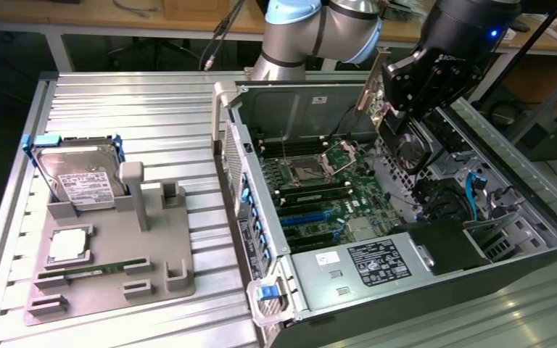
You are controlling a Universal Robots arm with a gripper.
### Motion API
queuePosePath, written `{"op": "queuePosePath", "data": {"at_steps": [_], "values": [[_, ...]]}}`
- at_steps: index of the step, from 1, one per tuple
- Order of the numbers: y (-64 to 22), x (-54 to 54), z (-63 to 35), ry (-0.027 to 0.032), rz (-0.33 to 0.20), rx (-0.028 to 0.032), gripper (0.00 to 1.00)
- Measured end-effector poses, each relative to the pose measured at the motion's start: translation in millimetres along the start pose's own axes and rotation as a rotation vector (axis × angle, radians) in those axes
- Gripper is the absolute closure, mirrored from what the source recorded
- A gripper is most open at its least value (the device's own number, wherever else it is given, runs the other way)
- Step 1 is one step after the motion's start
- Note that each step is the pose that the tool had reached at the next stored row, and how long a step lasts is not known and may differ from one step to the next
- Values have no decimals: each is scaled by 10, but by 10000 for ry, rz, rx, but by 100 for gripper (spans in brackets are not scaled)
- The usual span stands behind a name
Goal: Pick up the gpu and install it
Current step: 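Insert the gpu into the slot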
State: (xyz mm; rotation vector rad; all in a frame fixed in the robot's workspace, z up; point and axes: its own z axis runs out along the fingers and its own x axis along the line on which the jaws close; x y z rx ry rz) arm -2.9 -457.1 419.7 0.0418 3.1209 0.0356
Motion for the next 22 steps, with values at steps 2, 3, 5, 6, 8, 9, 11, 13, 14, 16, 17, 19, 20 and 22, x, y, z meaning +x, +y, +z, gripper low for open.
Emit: {"op": "queuePosePath", "data": {"at_steps": [2, 3, 5, 6, 8, 9, 11, 13, 14, 16, 17, 19, 20, 22], "values": [[0, -9, 0, 0, 1, 0, 73], [0, -11, 0, 0, 1, 1, 73], [0, -15, 0, 0, 1, 0, 73], [0, -16, 0, 0, 0, 1, 73], [1, -20, 0, 0, 1, 0, 73], [0, -23, 0, 0, 0, 0, 73], [1, -27, 1, 0, 1, 0, 73], [1, -32, 1, 0, 0, 0, 73], [1, -33, 1, 0, -3, 0, 73], [1, -33, 1, 0, -10, 0, 73], [1, -33, 1, 0, -15, 0, 73], [1, -33, 1, 1, -26, 0, 73], [1, -33, 1, 1, -29, 0, 73], [1, -33, 1, 1, -32, 0, 73]]}}
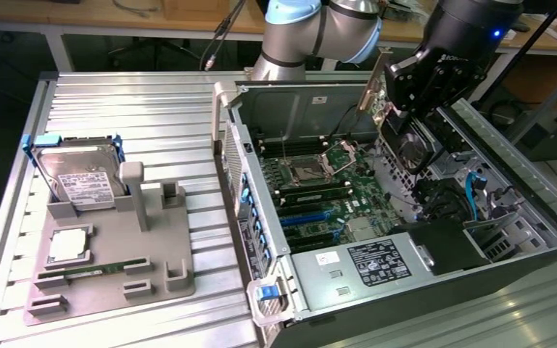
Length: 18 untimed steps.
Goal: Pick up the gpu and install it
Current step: 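Insert the gpu into the slot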
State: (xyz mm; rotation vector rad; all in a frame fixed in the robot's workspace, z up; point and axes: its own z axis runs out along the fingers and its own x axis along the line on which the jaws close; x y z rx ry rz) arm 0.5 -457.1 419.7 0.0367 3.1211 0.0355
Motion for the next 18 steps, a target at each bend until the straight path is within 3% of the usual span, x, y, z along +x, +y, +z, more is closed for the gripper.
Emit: {"op": "queuePosePath", "data": {"at_steps": [18], "values": [[0, 0, 0, 8, -351, -7, 73]]}}
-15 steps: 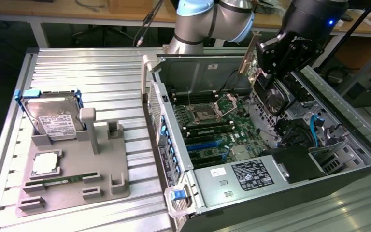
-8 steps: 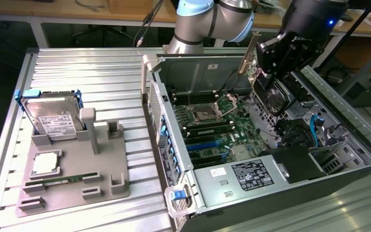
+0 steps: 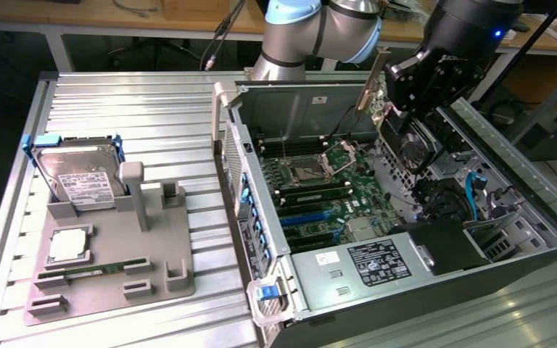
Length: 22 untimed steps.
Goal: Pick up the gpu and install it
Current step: 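Insert the gpu into the slot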
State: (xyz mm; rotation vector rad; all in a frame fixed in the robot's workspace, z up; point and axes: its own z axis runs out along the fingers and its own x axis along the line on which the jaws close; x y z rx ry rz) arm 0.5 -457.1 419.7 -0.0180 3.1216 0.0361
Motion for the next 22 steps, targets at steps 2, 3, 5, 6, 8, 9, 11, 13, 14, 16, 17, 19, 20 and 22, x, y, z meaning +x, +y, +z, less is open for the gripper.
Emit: {"op": "queuePosePath", "data": {"at_steps": [2, 3, 5, 6, 8, 9, 11, 13, 14, 16, 17, 19, 20, 22], "values": [[0, 0, 0, 2, -77, -2, 73], [0, 0, 0, 3, -125, -3, 73], [0, 0, 0, 5, -219, -4, 73], [0, 0, 0, 6, -267, -5, 73], [0, 0, 0, 9, -379, -8, 73], [0, 0, 0, 11, -486, -10, 73], [0, 0, 0, 15, -638, -12, 73], [0, 0, 0, 18, -769, -16, 73], [0, 0, 0, 20, -861, -17, 73], [0, 0, 0, 22, -943, -19, 73], [0, 0, 0, 23, -986, -20, 73], [0, 0, 0, 25, -1071, -21, 73], [0, 0, 0, 25, -1107, -22, 73], [0, 0, 0, 27, -1182, -24, 73]]}}
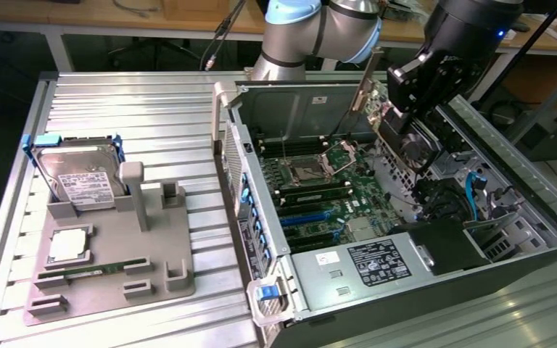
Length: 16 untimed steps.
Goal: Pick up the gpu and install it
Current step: 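Insert the gpu into the slot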
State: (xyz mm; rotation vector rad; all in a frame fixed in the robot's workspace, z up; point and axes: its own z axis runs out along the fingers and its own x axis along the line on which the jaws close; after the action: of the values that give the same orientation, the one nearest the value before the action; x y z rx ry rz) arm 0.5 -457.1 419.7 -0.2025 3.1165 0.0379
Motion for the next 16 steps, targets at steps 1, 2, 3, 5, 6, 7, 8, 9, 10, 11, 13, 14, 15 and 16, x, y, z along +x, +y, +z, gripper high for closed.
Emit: {"op": "queuePosePath", "data": {"at_steps": [1, 2, 3, 5, 6, 7, 8, 9, 10, 11, 13, 14, 15, 16], "values": [[0, 0, 0, 1, -39, -1, 73], [0, 0, 0, 2, -76, -2, 73], [0, 0, 0, 3, -112, -3, 73], [0, 0, 0, 4, -190, -4, 73], [0, 0, 0, 5, -232, -5, 73], [0, 0, 0, 6, -270, -5, 73], [0, 0, 0, 7, -306, -6, 73], [0, 0, 0, 8, -340, -7, 73], [0, 0, 0, 9, -378, -8, 73], [0, 0, 0, 9, -411, -8, 73], [0, 0, 0, 11, -485, -10, 73], [0, 0, 0, 12, -523, -11, 73], [0, 0, 0, 13, -567, -11, 73], [0, 0, 0, 14, -607, -12, 73]]}}
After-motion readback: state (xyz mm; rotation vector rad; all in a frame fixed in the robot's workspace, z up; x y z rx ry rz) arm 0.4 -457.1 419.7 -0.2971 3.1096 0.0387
